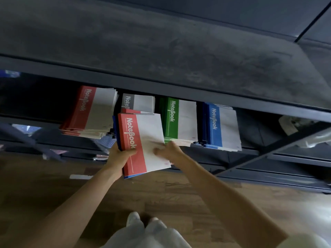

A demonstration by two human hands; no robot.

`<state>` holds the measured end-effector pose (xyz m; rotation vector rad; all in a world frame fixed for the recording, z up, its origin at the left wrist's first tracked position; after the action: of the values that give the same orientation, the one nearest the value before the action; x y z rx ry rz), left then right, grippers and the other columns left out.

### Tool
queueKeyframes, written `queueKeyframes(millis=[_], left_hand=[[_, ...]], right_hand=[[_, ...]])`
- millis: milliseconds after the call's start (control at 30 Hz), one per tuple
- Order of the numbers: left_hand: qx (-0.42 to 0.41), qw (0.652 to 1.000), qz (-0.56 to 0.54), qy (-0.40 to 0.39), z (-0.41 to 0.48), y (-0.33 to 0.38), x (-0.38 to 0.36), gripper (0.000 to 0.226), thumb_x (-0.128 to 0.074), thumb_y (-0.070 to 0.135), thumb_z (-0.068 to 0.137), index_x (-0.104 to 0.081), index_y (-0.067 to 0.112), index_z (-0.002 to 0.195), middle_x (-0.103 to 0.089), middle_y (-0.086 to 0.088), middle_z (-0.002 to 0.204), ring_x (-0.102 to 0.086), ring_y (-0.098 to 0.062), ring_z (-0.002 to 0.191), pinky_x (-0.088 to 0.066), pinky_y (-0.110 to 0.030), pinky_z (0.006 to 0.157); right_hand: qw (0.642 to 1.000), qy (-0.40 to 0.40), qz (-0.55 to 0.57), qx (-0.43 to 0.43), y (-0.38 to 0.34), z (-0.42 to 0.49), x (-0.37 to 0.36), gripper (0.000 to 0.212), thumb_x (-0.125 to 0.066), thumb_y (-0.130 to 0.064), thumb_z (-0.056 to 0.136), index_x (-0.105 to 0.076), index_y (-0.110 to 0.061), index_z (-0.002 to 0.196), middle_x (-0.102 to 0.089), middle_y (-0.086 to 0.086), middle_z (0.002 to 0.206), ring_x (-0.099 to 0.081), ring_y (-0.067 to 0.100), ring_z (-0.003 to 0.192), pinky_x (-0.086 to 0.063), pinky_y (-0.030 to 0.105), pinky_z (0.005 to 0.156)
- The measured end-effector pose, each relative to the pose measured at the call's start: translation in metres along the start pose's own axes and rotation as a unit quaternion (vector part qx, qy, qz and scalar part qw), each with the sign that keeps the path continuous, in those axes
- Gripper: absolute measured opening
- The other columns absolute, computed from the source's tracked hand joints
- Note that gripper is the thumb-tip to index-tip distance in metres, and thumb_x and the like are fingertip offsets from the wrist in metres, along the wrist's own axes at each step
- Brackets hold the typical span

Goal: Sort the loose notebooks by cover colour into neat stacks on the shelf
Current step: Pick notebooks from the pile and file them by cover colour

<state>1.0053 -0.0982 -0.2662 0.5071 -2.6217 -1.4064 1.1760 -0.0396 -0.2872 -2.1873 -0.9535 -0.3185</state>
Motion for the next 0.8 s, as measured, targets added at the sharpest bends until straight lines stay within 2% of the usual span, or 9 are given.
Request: queueKeyframes(millis=[100, 167, 300, 433, 500, 600, 700, 800], left_hand=[[-0.025, 1.000, 0.005, 0.013, -0.005, 0.003, -0.001, 0.046, -0.064, -0.003, 0.083, -0.046, 0.018, 0.120, -0.057, 0.003, 0.095, -0.053, -0.023, 0.096, -0.041, -0.039, 0.082], [-0.043, 0.999, 0.008, 0.028, -0.011, 0.005, 0.003, 0.047, -0.064, -0.003, 0.083, -0.045, 0.016, 0.122, -0.056, 0.005, 0.094, -0.053, -0.020, 0.093, -0.041, -0.037, 0.081], [-0.077, 0.995, 0.018, 0.065, -0.021, 0.012, 0.024, 0.048, -0.065, -0.002, 0.083, -0.046, 0.012, 0.124, -0.055, -0.001, 0.105, -0.052, -0.019, 0.094, -0.039, -0.034, 0.080], [-0.090, 0.991, 0.009, 0.097, -0.024, 0.012, 0.050, 0.052, -0.066, 0.001, 0.084, -0.044, 0.008, 0.130, -0.053, -0.001, 0.107, -0.051, -0.019, 0.097, -0.038, -0.033, 0.081], [-0.078, 0.991, -0.033, 0.104, -0.023, 0.011, 0.064, 0.051, -0.066, 0.004, 0.085, -0.044, 0.011, 0.131, -0.055, -0.002, 0.108, -0.053, -0.023, 0.100, -0.040, -0.037, 0.083], [-0.064, 0.989, -0.097, 0.094, -0.019, 0.014, 0.087, 0.045, -0.063, 0.009, 0.087, -0.045, 0.015, 0.128, -0.056, -0.004, 0.110, -0.055, -0.024, 0.101, -0.043, -0.040, 0.083], [-0.059, 0.987, -0.122, 0.082, -0.011, 0.022, 0.116, 0.045, -0.062, 0.015, 0.089, -0.046, 0.015, 0.131, -0.059, -0.006, 0.114, -0.057, -0.025, 0.104, -0.046, -0.042, 0.085], [-0.048, 0.987, -0.127, 0.082, 0.003, 0.031, 0.151, 0.039, -0.060, 0.015, 0.090, -0.049, 0.015, 0.127, -0.062, -0.003, 0.106, -0.058, -0.025, 0.102, -0.045, -0.042, 0.083]], right_hand=[[0.994, 0.078, -0.062, 0.042, -0.004, -0.006, 0.004, 0.037, -0.065, -0.034, 0.082, -0.060, -0.003, 0.102, -0.064, 0.009, 0.092, -0.064, 0.025, 0.078, -0.052, 0.026, 0.066], [0.992, 0.094, -0.076, 0.049, -0.006, -0.010, 0.006, 0.040, -0.066, -0.034, 0.082, -0.061, -0.003, 0.107, -0.066, 0.013, 0.101, -0.066, 0.029, 0.090, -0.048, 0.026, 0.067], [0.987, 0.107, -0.087, 0.084, -0.020, -0.026, -0.007, 0.029, -0.063, -0.030, 0.084, -0.057, -0.007, 0.101, -0.062, 0.009, 0.097, -0.062, 0.030, 0.098, -0.041, 0.024, 0.068], [0.985, 0.113, -0.067, 0.114, -0.040, -0.037, -0.021, 0.025, -0.059, -0.025, 0.084, -0.053, -0.009, 0.103, -0.063, 0.009, 0.100, -0.061, 0.028, 0.094, -0.039, 0.025, 0.068], [0.988, 0.104, -0.036, 0.106, -0.047, -0.033, -0.028, 0.012, -0.059, -0.021, 0.082, -0.052, -0.012, 0.086, -0.060, 0.008, 0.091, -0.058, 0.027, 0.084, -0.039, 0.025, 0.066], [0.990, 0.097, 0.003, 0.100, -0.060, -0.027, -0.041, 0.022, -0.059, -0.015, 0.079, -0.041, -0.016, 0.066, -0.054, 0.005, 0.075, -0.053, 0.025, 0.072, -0.041, 0.028, 0.062], [0.988, 0.100, 0.042, 0.110, -0.079, -0.021, -0.058, 0.027, -0.058, -0.008, 0.078, -0.036, -0.016, 0.065, -0.042, 0.000, 0.063, -0.043, 0.022, 0.061, -0.035, 0.027, 0.054], [0.985, 0.101, 0.082, 0.117, -0.102, -0.017, -0.077, 0.030, -0.058, -0.003, 0.079, -0.035, -0.017, 0.065, -0.038, -0.001, 0.061, -0.036, 0.015, 0.053, -0.028, 0.023, 0.047]])
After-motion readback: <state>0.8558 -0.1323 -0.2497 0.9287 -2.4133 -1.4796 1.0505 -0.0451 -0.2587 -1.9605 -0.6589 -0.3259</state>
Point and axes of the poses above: each hand's wrist, its own z-axis towards the middle knuckle, its own x-axis out of the back of the hand, y = z × x, the point moved 8 cm from there along z, towards the middle knuckle
